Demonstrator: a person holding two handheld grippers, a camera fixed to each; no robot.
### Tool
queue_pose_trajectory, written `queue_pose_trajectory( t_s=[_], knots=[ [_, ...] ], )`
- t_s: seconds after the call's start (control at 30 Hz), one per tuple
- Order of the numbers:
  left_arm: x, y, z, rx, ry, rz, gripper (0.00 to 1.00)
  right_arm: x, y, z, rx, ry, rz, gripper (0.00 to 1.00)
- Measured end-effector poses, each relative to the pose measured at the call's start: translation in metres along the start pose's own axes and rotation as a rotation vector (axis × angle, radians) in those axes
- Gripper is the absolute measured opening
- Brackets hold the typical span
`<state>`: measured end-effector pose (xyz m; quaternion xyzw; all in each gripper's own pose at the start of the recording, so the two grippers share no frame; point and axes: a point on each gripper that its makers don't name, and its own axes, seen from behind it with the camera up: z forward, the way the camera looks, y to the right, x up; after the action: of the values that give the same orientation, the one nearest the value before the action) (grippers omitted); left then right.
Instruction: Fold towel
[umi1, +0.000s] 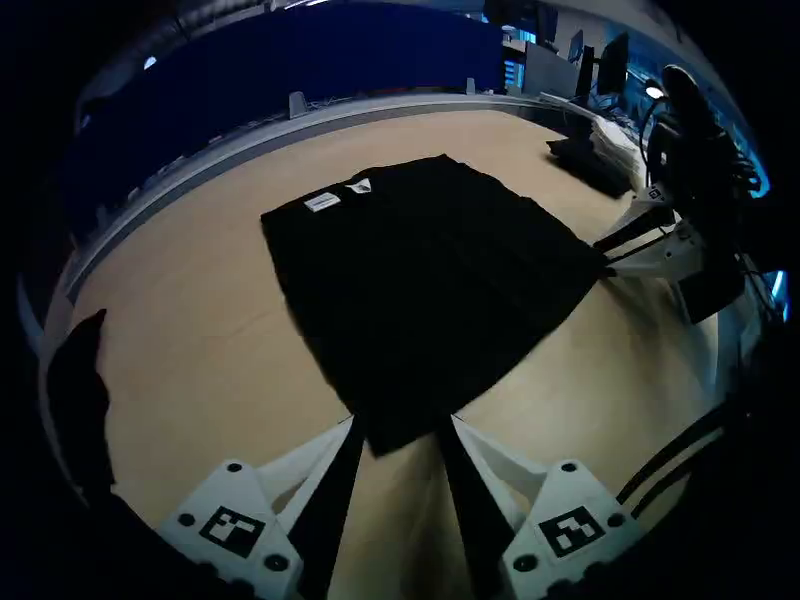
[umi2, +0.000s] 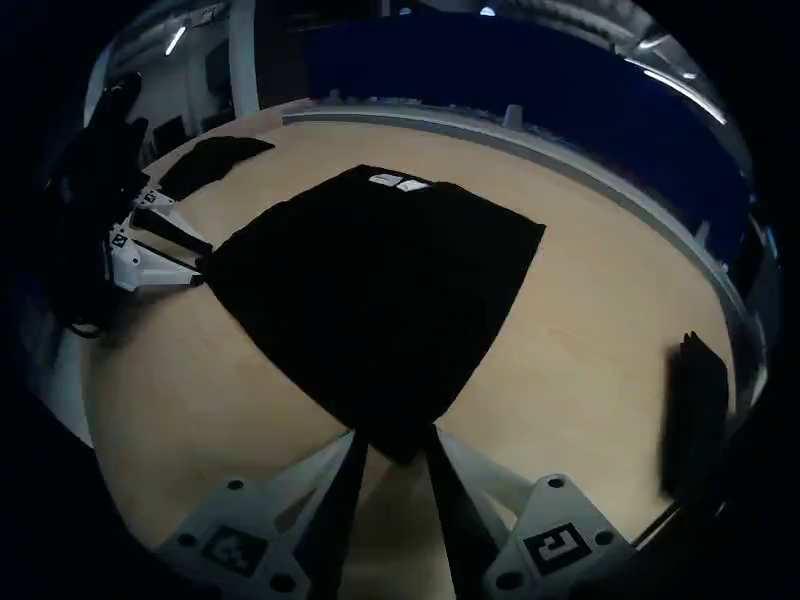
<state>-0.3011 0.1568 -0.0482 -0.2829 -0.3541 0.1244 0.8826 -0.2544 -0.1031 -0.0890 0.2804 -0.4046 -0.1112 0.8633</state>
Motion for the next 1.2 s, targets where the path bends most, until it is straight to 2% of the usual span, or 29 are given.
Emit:
queue_pose_trajectory(
  t_s=[0.07,0.1,0.13,0.27,0.33,0.5,0.7,0.9,1.2],
  knots=[
    [0.0,0.002,0.0,-0.004,-0.001,0.003,0.45,0.001,0.0,0.0,0.0,0.002,0.002,0.22],
    [0.0,0.003,-0.001,-0.005,-0.002,0.004,0.42,0.001,0.0,0.0,-0.001,0.003,0.003,0.18],
    [0.0,0.003,-0.001,-0.004,-0.004,0.004,0.4,0.002,0.0,0.0,-0.001,0.003,0.008,0.17],
    [-0.001,0.0,-0.002,0.014,-0.015,-0.002,0.15,0.003,-0.002,0.001,0.003,0.003,0.02,0.14],
    [0.0,-0.001,-0.003,0.022,-0.021,-0.011,0.1,0.005,-0.003,0.001,0.006,0.007,0.025,0.14],
    [0.002,0.003,-0.005,0.013,-0.029,-0.037,0.09,0.016,-0.002,-0.003,0.002,0.028,0.035,0.13],
    [0.013,0.003,-0.014,0.023,-0.006,-0.051,0.09,0.03,0.001,-0.016,0.003,0.052,0.039,0.13],
    [0.031,0.002,-0.032,0.025,0.016,-0.073,0.09,0.041,0.002,-0.033,0.002,0.064,0.031,0.13],
    [0.052,0.004,-0.064,0.03,0.039,-0.069,0.09,0.061,-0.003,-0.067,0.009,0.077,-0.002,0.13]
  ],
)
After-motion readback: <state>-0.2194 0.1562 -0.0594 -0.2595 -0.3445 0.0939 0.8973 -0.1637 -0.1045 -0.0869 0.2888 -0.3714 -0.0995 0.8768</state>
